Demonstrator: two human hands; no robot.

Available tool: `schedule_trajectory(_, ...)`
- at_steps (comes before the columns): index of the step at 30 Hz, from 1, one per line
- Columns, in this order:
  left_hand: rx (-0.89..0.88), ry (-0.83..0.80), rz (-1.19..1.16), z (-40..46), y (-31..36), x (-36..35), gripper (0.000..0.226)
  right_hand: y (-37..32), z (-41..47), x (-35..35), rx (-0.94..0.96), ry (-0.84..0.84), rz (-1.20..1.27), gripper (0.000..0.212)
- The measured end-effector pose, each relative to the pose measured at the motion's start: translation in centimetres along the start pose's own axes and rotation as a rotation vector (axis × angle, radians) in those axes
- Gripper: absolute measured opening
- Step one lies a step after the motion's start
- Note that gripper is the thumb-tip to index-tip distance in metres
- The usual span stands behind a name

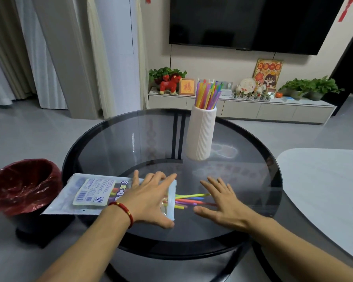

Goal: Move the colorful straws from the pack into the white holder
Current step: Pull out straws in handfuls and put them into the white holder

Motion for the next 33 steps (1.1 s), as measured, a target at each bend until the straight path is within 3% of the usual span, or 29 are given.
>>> schedule_trajectory(8, -0.041, 0.102, 0.129, 0.3, 2.8, 1.2, 0.114, -4.6, -1.1, -0.5, 0.267, 0.191, -0.063, 0.064)
schedule_trajectory(16, -0.072, 0.229, 0.302, -0.7, 4.6, 2.4, 0.107, -7.3, -1.3, 0.5, 0.222, 0.203, -0.314, 0.05)
schedule_trajectory(21, -0.01, 0.158, 0.265, -0.7, 3.2, 1.6, 0.11, -7.5, -1.8, 0.9, 0.251, 0.19, -0.339, 0.023)
schedule_trajectory(25, -0.01, 0.138, 0.193, -0.6, 2.6, 1.5, 0.107, -7.3, -1.6, 1.7, 0.24, 0.212, -0.292, 0.027)
schedule_trajectory(33, 0.035, 0.05, -0.031, 0.1, 1.6, 0.5, 0.082, -5.5, -2.8, 5.2, 0.257, 0.289, -0.433, 0.032)
Point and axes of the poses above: each hand's wrist, its own z-axis towards the middle knuckle, its own x-axis out of the back of the hand, y = z × x, the point moved 8 cm from there along z, towards the middle knuckle, and after that the axes turned 11 degrees about -y, right-handed, at the moved point
